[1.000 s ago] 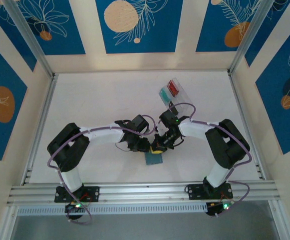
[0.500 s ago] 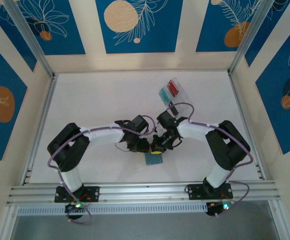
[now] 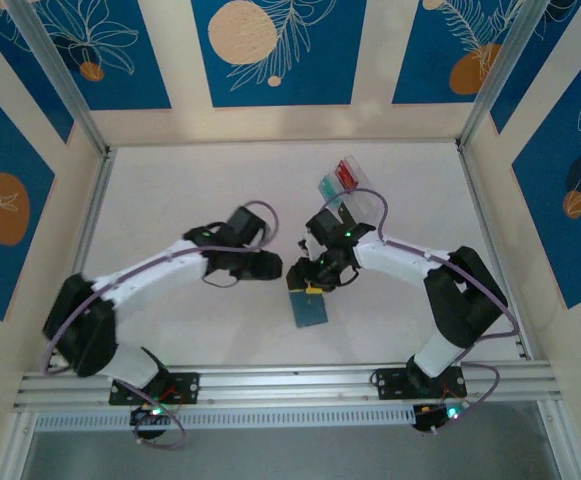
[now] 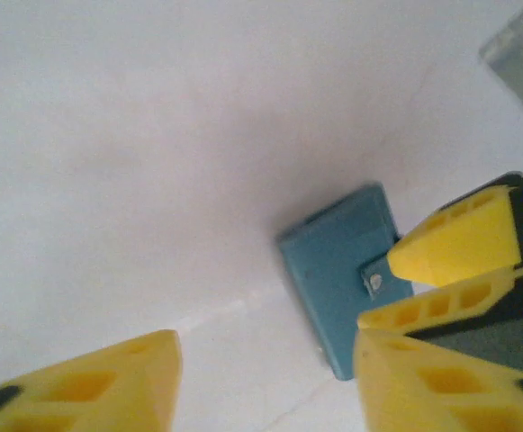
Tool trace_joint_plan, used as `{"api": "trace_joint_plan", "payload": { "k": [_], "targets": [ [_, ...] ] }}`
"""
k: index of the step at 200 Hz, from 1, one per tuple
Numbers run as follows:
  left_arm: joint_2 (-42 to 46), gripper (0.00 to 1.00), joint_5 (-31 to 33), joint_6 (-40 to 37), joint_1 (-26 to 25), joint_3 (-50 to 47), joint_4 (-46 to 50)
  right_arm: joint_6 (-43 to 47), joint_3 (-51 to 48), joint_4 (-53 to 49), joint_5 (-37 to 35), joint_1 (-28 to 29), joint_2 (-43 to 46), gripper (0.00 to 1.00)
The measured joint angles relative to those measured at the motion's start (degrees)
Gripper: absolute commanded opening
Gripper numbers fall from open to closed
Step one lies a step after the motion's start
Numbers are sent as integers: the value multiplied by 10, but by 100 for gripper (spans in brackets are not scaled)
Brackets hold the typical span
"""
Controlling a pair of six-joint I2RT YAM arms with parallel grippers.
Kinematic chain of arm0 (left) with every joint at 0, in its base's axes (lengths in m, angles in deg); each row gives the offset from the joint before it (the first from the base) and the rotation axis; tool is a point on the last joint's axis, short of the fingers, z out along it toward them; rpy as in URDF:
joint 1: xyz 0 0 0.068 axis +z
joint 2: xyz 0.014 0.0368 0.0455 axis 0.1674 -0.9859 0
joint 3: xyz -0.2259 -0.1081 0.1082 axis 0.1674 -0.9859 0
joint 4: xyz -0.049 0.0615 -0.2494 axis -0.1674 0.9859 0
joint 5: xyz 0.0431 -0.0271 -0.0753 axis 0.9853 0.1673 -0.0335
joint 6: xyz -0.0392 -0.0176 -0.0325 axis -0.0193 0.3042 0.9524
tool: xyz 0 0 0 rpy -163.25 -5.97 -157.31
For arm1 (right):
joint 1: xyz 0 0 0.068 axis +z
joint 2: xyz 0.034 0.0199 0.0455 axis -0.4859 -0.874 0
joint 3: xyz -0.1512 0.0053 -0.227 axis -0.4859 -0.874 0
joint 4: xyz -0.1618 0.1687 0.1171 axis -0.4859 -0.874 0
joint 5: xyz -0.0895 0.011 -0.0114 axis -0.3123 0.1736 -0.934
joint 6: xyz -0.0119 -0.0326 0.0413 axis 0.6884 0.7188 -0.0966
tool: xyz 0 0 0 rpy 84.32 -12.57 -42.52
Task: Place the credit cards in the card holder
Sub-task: Reset both arms
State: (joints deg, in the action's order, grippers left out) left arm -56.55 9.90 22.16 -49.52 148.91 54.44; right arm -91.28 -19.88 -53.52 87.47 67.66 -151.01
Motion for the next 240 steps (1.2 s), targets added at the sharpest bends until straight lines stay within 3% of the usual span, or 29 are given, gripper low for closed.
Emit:
{"api": "trace_joint_plan", "payload": {
  "k": [12,25,45,68,98,114,139,173,197,240],
  "targets": [
    [49,89,23,-5,26,0,12,5,19,-11,-7,0,23,100],
    [93,100,56,-14,55,-4,17,10,39,-25,-32,0,52,99],
    [151,100,141,-34,89,-30,10,17,57,-33,-89,-9,99,99],
    [191,100,260,-61,108,-97,-31,39,53,-26,-182,-59,157,99],
    [213,100,400,-137,115,-232,-182,73,-36,47,-355,-139,246,99],
    [214,100,449,-182,123,-301,-282,104,-104,103,-377,-199,287,99],
    [204,100,468,-227,167,-357,-395,162,-213,228,-366,-285,308,99],
    [159,99,464,-302,210,-389,-573,226,-344,384,-337,-307,300,99],
    [100,99,445,-323,246,-423,-681,246,-384,492,-321,-336,266,99],
    [-11,100,409,-374,263,-446,-850,250,-395,628,-269,-388,182,99]
  ]
}}
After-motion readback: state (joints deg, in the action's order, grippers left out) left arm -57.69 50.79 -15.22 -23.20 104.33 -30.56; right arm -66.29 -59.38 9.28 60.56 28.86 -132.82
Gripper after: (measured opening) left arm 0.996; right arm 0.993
